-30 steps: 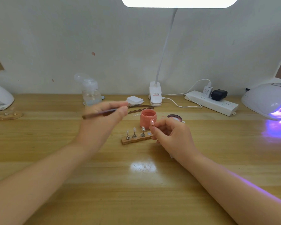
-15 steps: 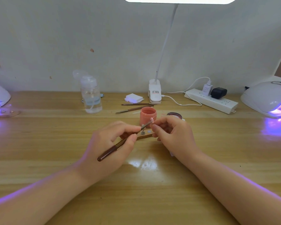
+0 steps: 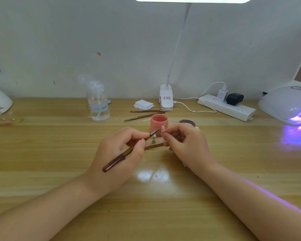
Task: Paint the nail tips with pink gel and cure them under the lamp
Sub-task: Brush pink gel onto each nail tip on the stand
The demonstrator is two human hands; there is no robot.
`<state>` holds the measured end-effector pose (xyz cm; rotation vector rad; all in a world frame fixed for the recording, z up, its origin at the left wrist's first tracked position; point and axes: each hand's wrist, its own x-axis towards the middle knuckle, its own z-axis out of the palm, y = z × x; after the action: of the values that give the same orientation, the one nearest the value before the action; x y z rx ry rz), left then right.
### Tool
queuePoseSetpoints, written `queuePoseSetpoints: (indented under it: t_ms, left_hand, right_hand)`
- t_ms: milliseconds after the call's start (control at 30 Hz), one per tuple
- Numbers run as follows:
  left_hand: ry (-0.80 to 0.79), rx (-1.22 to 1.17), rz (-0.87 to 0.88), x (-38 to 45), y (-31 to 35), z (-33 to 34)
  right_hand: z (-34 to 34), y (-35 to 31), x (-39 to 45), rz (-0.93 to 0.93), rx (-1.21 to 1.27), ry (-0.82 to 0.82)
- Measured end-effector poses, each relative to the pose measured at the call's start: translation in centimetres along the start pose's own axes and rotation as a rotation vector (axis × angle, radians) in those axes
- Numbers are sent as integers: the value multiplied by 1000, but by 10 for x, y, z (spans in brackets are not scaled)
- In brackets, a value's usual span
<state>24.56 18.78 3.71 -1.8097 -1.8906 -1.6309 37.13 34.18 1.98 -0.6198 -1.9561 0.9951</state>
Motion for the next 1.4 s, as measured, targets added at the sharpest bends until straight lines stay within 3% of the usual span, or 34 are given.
queuePoseSetpoints:
  t_ms: [500,767,967,1133,1233,1400]
  left_hand:
    - [-70,4,67,0,-2,2]
    - [-32,-90,-121,-1,-1,3]
    - [33,-215,-159,-1,-3,4]
    - [-28,-210,-169,-2,-2,5]
    - [52,-249,-168,-2,-2,1]
    - [217,-292,-368,4,-14,-1]
  right_hand:
    - [-1,-2,-1,-11,-20,-11]
    - [0,-2,-1,1,1,-9]
    - [0,-1,-1,-8,6,-7]
    - [0,-1,0,13,15,-4]
    - [0,-2,0,30,28,12]
    - [-1,-3,-1,55,15,32]
